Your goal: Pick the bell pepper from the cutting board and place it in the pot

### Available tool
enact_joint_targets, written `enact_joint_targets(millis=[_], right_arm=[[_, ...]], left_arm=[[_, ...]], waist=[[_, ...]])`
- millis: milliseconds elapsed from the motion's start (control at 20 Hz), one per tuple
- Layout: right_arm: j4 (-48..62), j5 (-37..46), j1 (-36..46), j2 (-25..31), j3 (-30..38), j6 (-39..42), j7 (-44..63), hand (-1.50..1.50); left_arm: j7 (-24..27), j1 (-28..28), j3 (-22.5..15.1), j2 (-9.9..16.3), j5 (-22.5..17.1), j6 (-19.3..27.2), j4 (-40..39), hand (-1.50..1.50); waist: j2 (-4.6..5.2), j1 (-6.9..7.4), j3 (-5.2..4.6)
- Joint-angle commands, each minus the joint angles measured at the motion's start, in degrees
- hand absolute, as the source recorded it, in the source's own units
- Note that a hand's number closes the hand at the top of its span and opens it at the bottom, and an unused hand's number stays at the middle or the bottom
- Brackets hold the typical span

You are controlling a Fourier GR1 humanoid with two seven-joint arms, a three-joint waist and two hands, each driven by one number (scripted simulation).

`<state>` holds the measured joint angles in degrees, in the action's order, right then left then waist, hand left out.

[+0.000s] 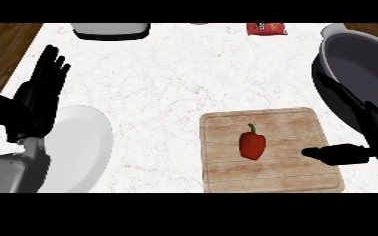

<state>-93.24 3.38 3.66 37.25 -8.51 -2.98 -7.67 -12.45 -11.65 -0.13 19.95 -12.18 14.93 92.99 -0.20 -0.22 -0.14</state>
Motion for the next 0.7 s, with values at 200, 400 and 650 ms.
enact_joint_targets(millis=[200, 400, 650], right_arm=[[-9.07, 5.49, 7.22, 6.73, -10.77, 13.3, 25.78, -1.5], [-12.06, 7.37, 8.62, 4.04, -16.79, 18.08, 35.33, -1.5], [-6.95, 4.78, 15.83, -1.57, -13.36, 25.22, 41.45, -1.5]], left_arm=[[0.73, 0.6, -1.0, -0.75, 0.55, -0.92, 1.3, 0.0], [0.34, -0.32, 0.11, -0.9, 1.22, -0.03, -0.13, 0.0], [0.95, -1.67, 0.43, -2.47, 1.56, -1.56, -1.44, 0.0]], waist=[[0.08, 1.41, -0.06], [0.11, 0.66, 0.03], [0.22, 0.45, 0.12]])
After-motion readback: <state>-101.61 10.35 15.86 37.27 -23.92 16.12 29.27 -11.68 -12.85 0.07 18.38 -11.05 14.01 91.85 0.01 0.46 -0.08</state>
